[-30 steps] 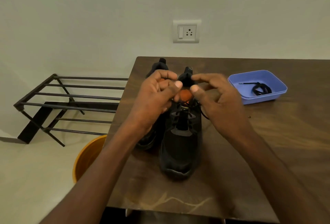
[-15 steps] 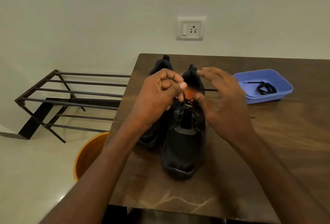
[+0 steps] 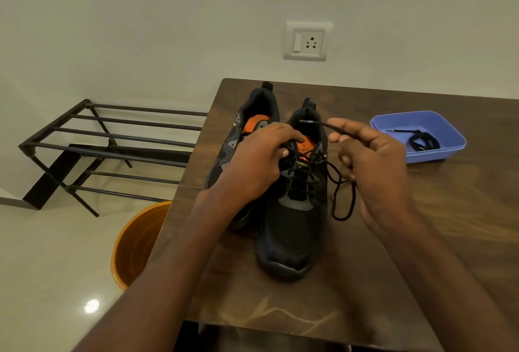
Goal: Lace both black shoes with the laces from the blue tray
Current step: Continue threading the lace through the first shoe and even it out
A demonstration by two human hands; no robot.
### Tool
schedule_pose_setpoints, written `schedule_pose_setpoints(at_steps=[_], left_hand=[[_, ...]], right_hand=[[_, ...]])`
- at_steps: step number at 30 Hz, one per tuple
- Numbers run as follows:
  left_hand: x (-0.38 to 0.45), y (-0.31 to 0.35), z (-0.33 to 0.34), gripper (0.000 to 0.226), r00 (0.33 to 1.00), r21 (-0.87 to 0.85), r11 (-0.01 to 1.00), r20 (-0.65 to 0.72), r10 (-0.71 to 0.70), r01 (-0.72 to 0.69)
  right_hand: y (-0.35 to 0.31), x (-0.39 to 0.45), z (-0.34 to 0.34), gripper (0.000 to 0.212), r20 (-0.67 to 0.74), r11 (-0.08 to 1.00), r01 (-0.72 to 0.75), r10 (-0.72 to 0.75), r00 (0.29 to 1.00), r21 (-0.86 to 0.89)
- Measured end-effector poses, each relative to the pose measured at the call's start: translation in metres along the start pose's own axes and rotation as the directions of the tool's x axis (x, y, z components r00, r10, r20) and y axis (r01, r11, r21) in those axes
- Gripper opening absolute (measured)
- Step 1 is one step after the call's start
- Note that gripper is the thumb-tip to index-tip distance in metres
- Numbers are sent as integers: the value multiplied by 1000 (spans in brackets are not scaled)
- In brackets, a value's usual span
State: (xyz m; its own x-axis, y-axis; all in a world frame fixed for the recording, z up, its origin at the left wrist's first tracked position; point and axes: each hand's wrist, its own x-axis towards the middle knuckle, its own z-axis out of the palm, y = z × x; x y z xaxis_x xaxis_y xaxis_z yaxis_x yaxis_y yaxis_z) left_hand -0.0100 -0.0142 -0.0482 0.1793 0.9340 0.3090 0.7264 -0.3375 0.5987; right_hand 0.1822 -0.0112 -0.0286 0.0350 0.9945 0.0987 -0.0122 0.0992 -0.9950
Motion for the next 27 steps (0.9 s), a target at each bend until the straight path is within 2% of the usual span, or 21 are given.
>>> schedule_pose_setpoints(at_steps=[3,7,15,20,23,27], left_hand=[[2,-6,2,33,997,-55,998,-69,-36,32],[4,-7,3,29,995,-72,996,-78,-55,49],[0,-9,2,25,991,-133,991,-129,-30,13],[0,-13,5,24,985,-155,988,-172,-15,-13],[0,-15,6,24,983,-151,988,-185,10,-38],[-1,-15,8,26,979,-170,985,-203,-7,-28]], right_hand=[[0,-1,4,21,-12,996,65,-66,998,-64],[3,-2,12,18,3,982,121,-122,993,-144],[7,1,17,18,9,935,149,-154,988,-323],[11,4,15,15,50,827,215,-222,974,-519],[15,6,9,18,107,779,295,-285,952,-553],[15,16,4,17,143,732,316,-291,946,-604]])
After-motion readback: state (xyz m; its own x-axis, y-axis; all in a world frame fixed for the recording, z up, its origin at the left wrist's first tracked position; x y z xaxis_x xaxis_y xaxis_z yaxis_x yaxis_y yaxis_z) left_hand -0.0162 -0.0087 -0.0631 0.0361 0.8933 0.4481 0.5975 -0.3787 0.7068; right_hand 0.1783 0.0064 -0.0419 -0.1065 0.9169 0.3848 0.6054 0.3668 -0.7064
